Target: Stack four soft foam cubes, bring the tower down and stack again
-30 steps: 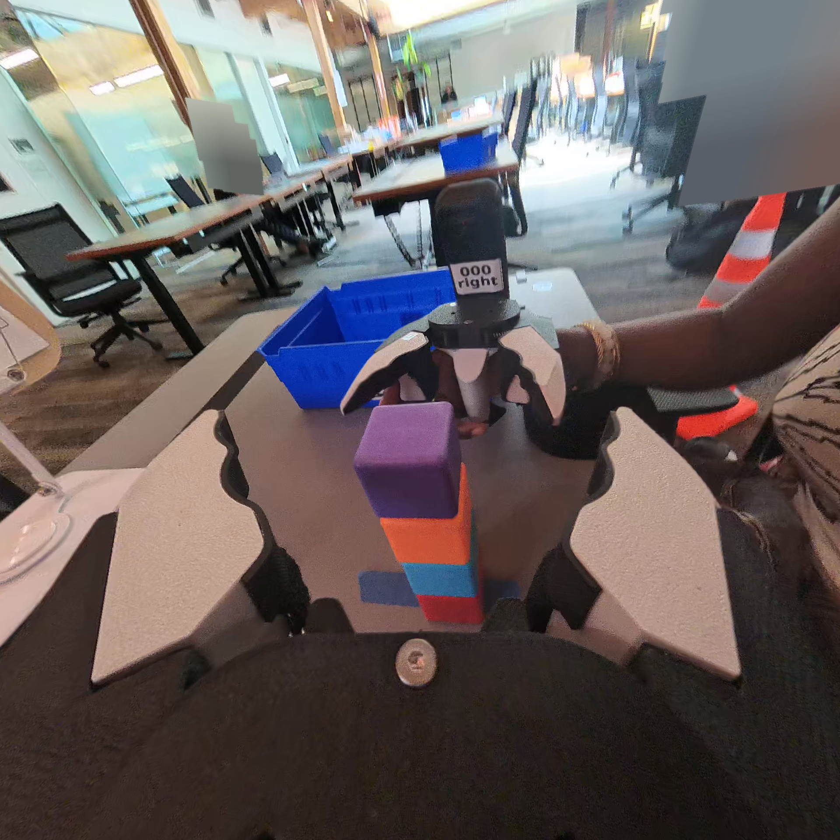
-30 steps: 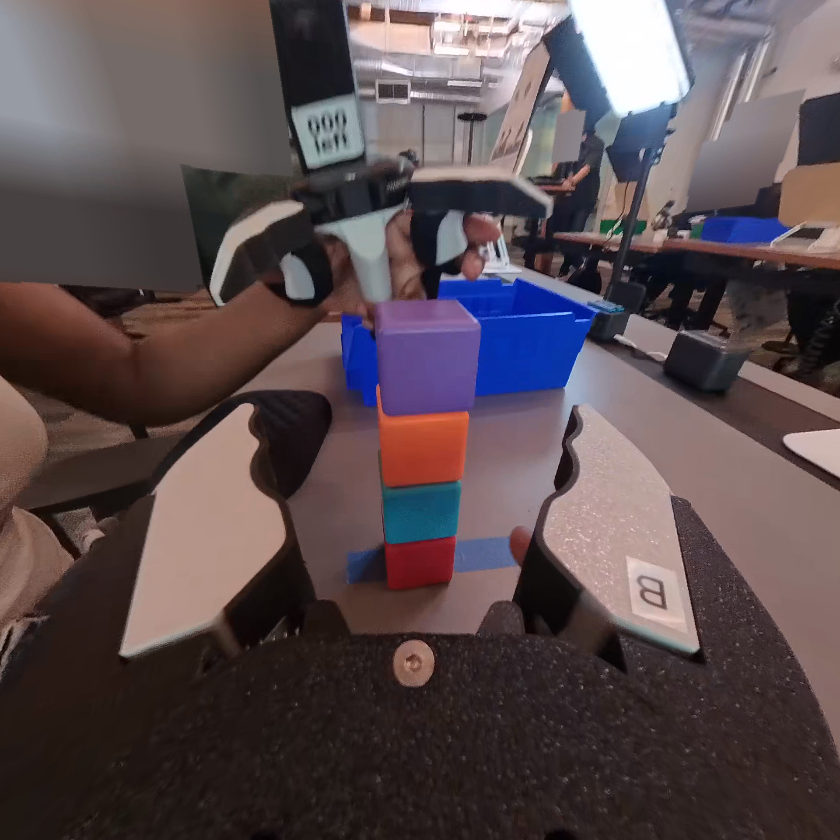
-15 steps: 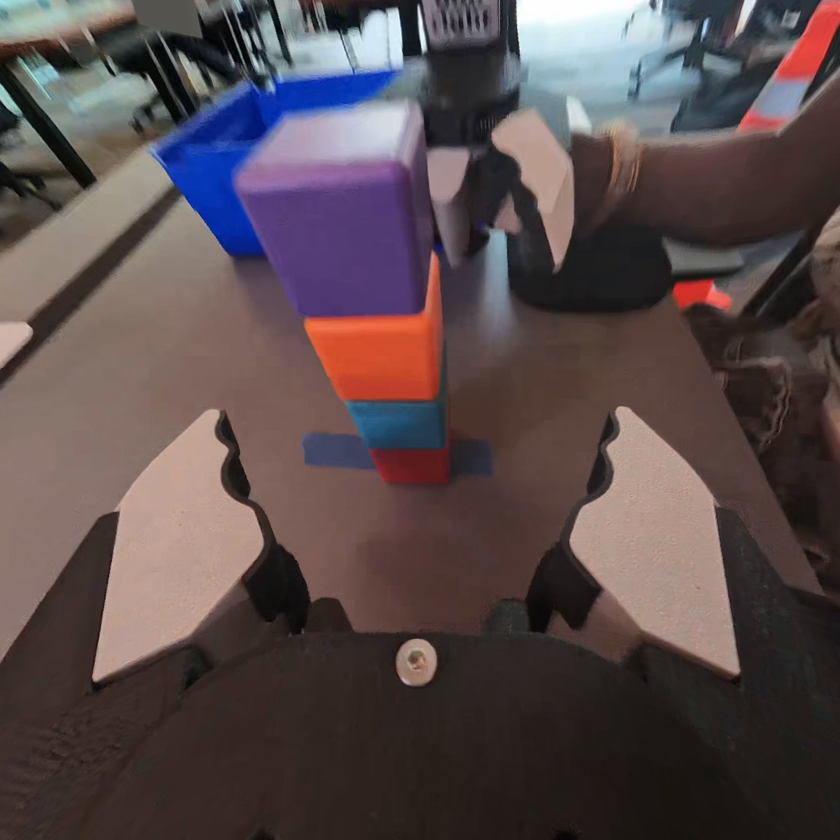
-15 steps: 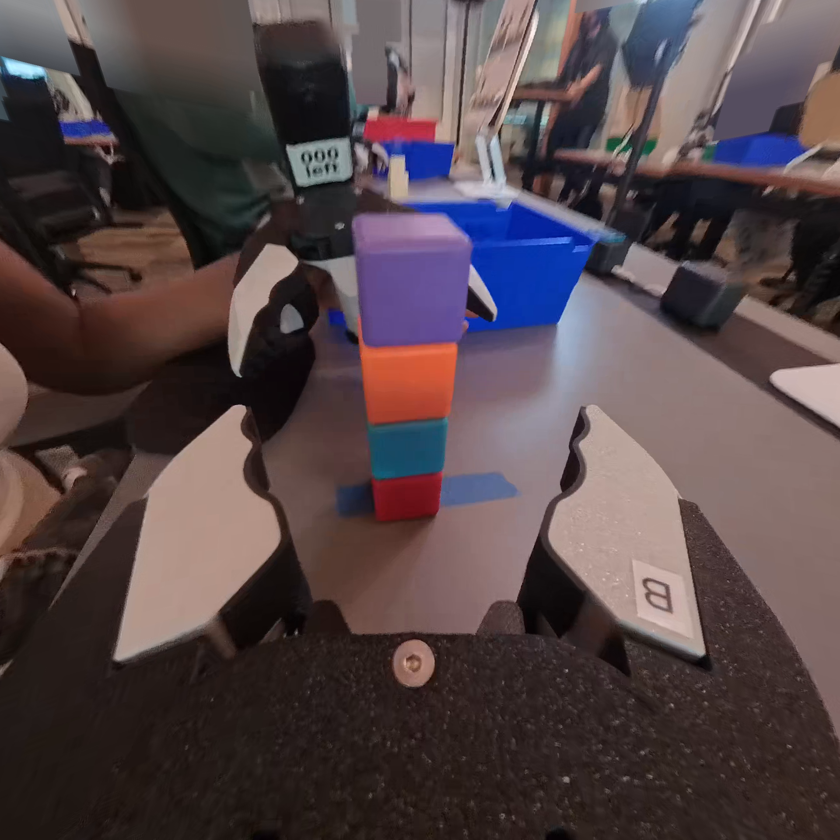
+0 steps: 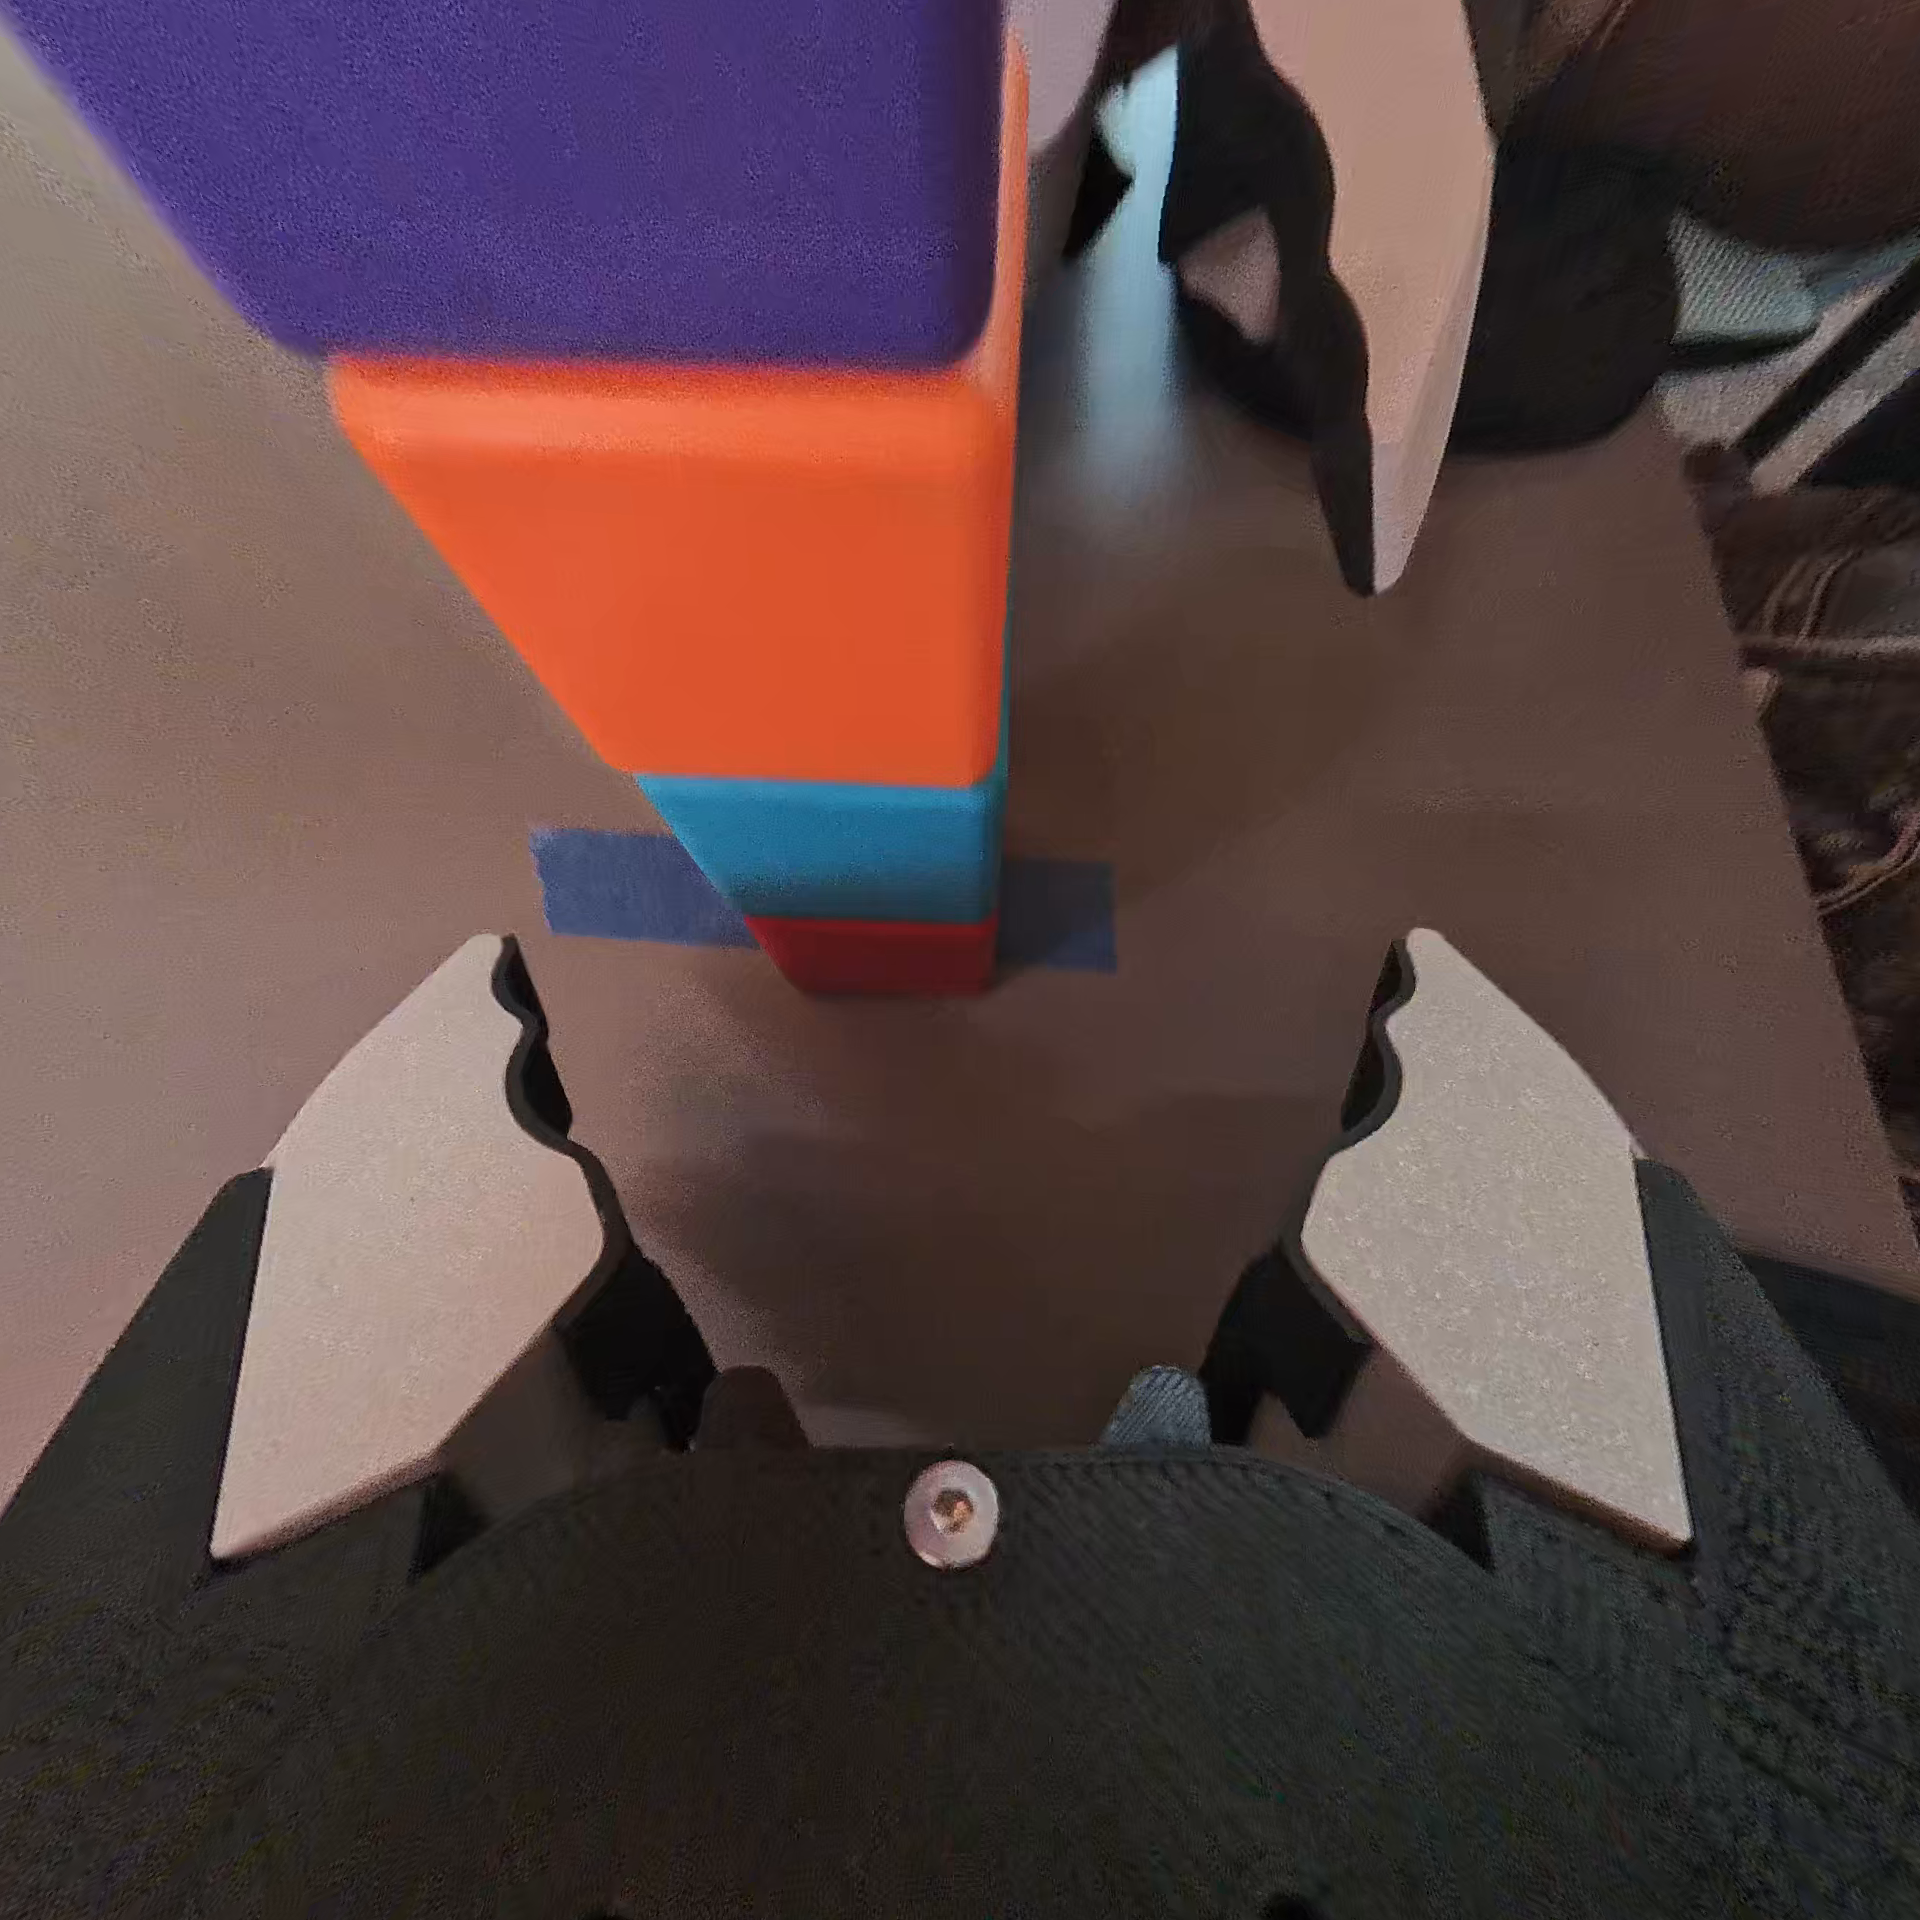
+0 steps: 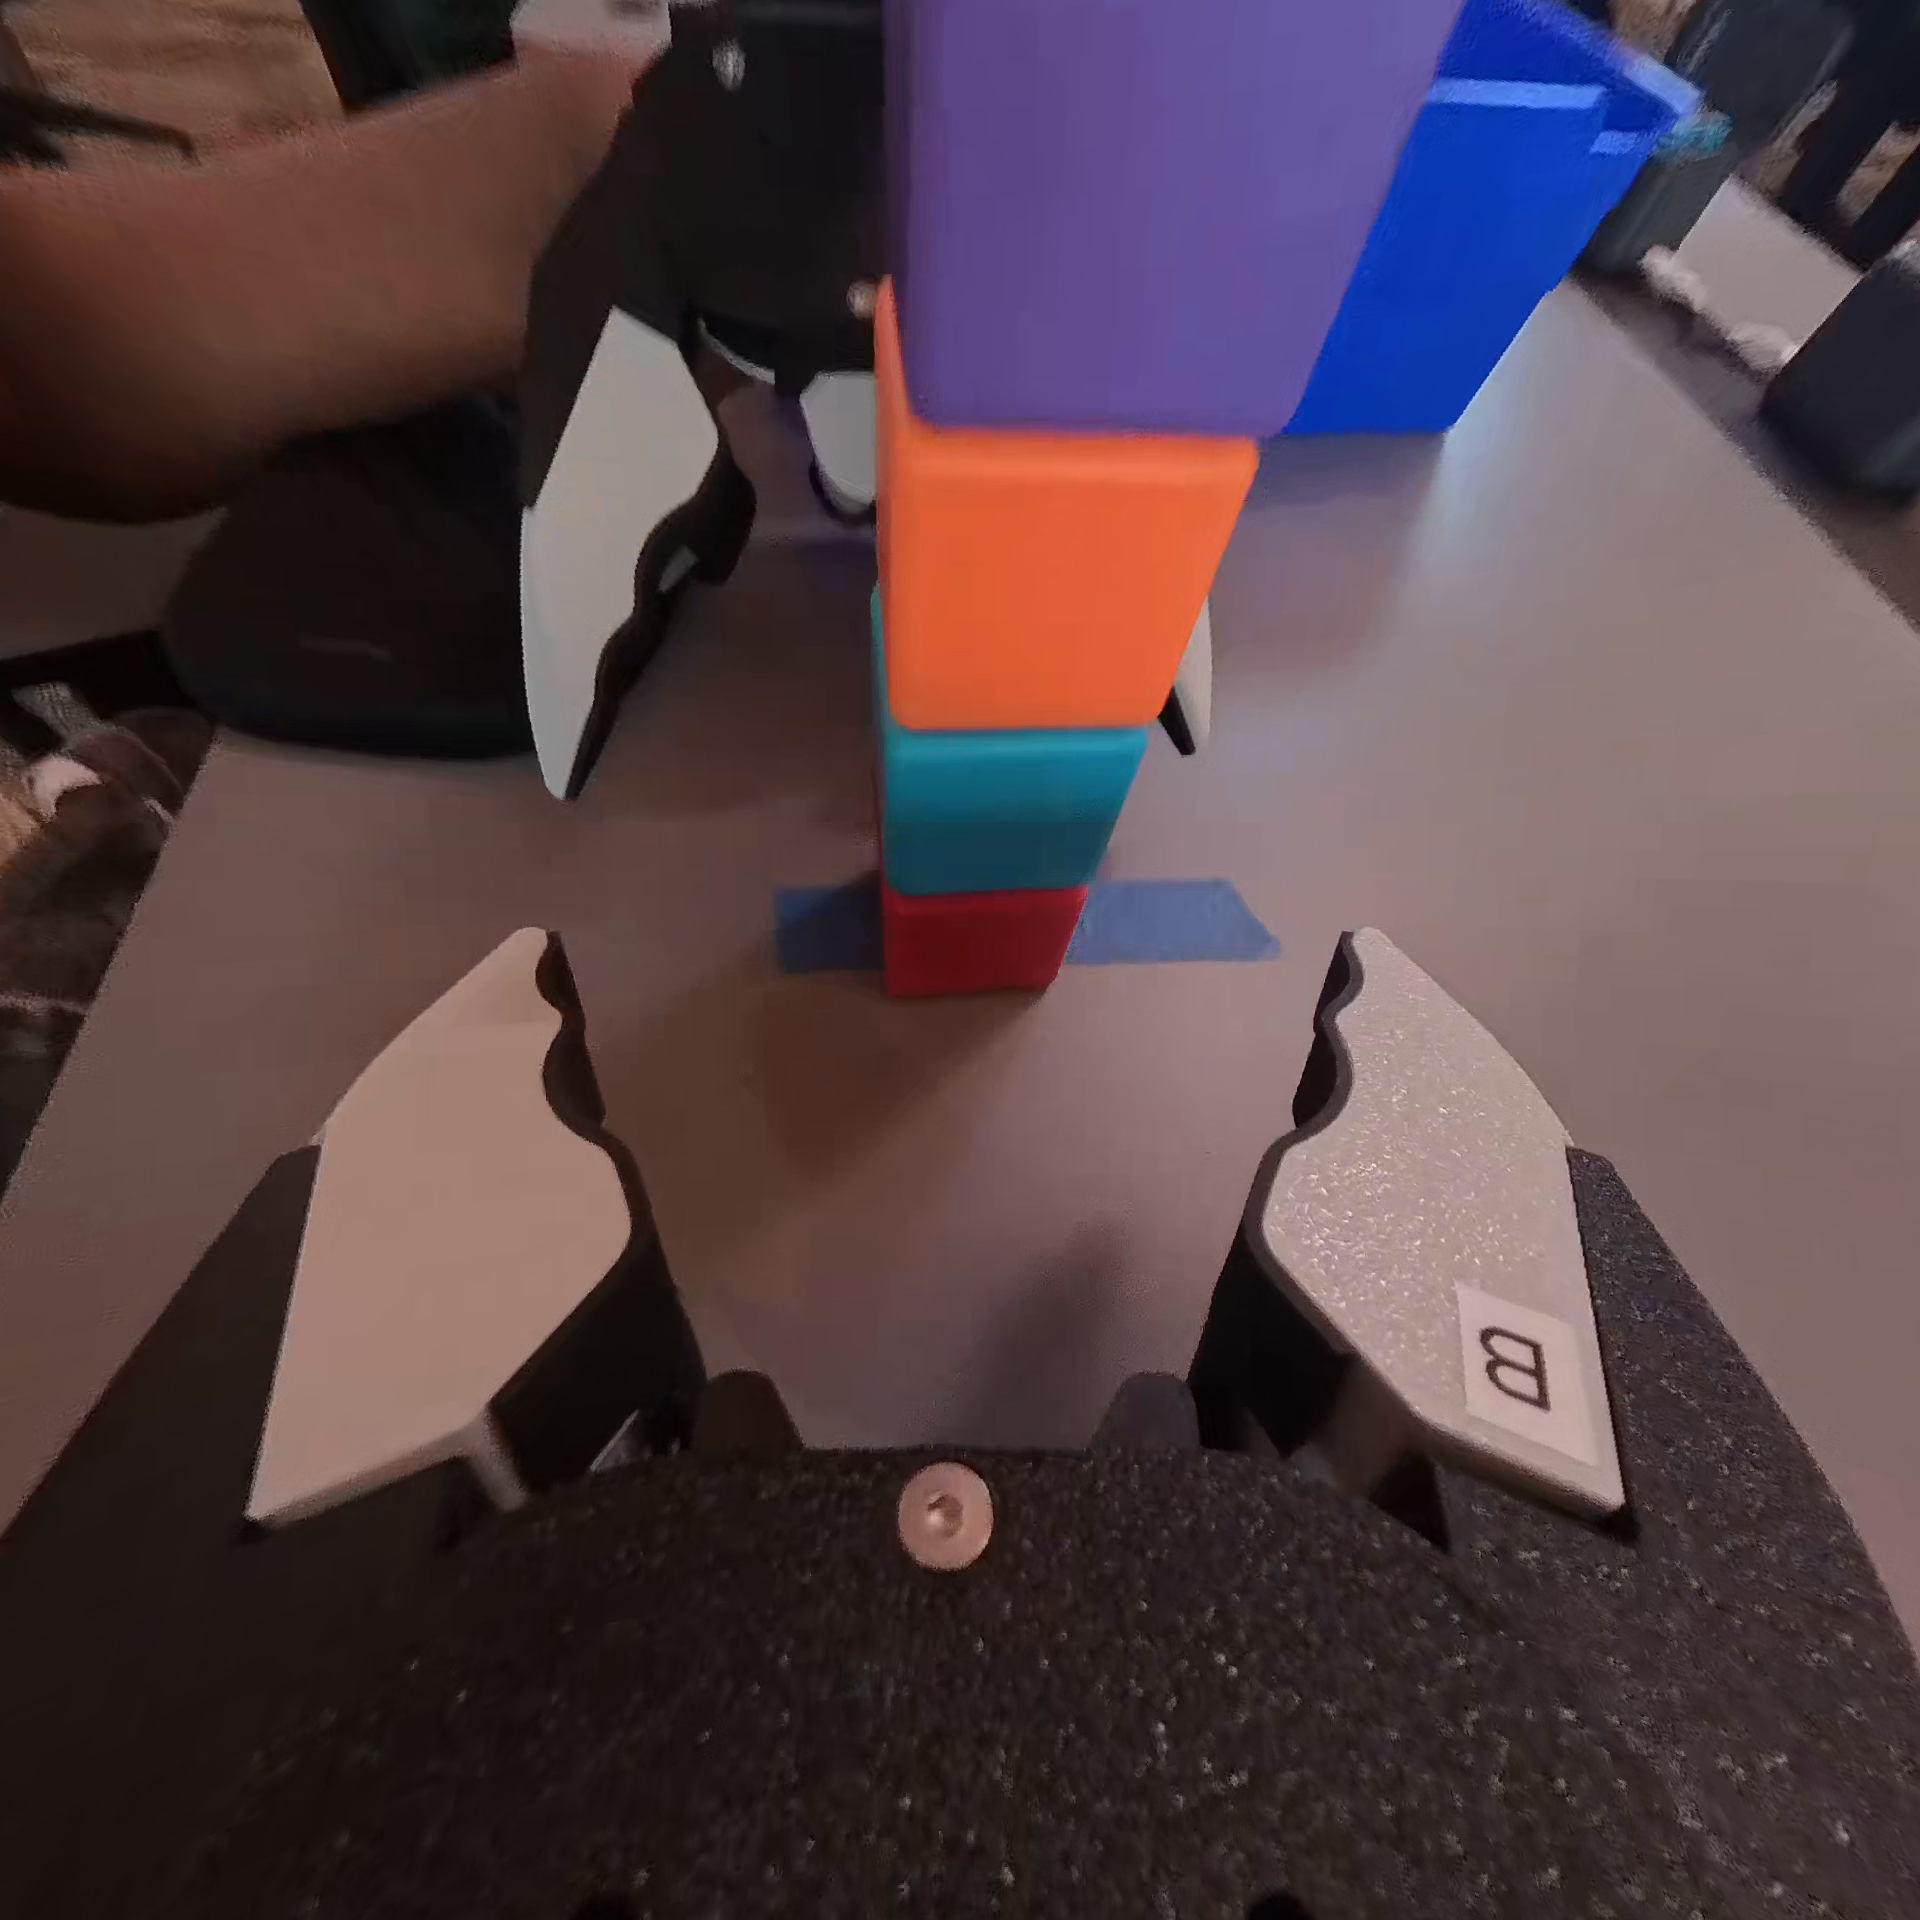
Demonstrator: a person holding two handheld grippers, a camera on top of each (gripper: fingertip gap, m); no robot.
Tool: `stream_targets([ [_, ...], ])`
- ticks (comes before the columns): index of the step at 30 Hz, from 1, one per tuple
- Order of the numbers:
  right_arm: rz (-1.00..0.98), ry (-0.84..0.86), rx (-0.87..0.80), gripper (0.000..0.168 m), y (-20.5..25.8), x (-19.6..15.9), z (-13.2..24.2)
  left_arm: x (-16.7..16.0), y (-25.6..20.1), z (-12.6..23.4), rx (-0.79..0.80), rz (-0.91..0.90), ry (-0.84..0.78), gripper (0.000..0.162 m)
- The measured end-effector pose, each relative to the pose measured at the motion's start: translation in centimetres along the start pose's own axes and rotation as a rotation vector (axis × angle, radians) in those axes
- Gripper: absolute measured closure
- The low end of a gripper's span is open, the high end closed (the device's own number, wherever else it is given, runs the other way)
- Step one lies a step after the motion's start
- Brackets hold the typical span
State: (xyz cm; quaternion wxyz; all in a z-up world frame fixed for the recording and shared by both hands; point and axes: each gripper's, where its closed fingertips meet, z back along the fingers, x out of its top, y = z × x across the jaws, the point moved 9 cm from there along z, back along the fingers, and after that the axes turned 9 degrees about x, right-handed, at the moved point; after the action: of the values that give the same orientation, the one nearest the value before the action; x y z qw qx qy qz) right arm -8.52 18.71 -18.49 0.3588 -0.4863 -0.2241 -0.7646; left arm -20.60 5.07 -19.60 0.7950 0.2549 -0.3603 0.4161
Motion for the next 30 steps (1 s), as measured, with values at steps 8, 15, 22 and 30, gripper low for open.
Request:
stream_targets([
  [8, -0.003, -0.371, -0.009, 0.05, -0.1, 3.9, 2.3, 2.8, 0.8, 2.8, 0.009, 0.103, -0.455, 0.031],
  [15, 0.031, -0.275, -0.014, 0.066, -0.2, 8.0, 3.6, 3.2, 1.3, 3.2, 0.048, 0.151, -0.575, 0.046],
  [22, 0.091, 0.369, 0.041, 0.082, -0.6, 13.5, 2.4, 3.1, 1.5, 1.3, 0.102, 0.164, -0.511, 0.075],
  [30, 0.108, 0.752, 0.135, 0.101, -1.9, 15.2, -1.1, 2.9, 1.3, 1.1, 0.077, 0.13, -0.483, 0.111],
])
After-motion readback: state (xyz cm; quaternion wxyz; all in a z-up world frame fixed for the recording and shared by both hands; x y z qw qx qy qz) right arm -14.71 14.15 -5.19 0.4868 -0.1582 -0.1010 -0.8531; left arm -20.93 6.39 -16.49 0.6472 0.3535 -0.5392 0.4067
